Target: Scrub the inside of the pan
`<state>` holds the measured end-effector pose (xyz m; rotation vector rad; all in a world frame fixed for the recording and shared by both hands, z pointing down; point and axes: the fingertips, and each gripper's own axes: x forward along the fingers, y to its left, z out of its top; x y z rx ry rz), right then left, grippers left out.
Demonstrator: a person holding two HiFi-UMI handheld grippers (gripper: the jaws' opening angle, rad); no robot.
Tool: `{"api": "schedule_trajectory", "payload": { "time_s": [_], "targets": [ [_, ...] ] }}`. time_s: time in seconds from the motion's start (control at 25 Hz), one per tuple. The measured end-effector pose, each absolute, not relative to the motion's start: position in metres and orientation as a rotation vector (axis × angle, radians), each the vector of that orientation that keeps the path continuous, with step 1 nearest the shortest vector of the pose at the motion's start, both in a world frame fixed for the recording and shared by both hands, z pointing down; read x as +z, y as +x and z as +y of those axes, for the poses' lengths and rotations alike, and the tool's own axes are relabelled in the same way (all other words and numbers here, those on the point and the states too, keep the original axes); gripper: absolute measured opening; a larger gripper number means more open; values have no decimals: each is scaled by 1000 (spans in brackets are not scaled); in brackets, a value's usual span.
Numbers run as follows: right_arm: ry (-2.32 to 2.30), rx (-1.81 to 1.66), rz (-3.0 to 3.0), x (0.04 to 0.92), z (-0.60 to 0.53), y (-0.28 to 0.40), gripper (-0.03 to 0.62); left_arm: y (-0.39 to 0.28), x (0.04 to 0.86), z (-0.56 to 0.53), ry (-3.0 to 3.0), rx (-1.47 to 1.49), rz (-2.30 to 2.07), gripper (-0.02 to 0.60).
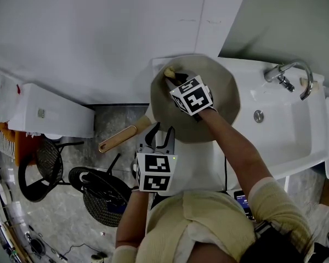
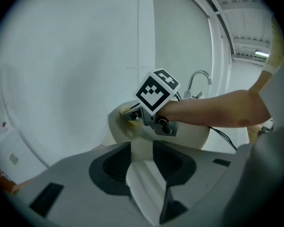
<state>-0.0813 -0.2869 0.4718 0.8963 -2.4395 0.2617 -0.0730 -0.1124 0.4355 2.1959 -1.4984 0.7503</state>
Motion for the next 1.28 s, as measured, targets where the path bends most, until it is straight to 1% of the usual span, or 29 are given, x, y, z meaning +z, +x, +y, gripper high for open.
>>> {"api": "schedule_trajectory", "payload": {
  "time_s": [0.6, 1.28],
  "targets": [
    [612, 246, -2490, 479, -237, -112, 78, -75, 437, -113, 2199, 732, -1502, 196],
    [306, 275, -2508, 479, -191, -115, 78, -74, 436, -113, 2213, 722, -1496, 196]
  ]
}}
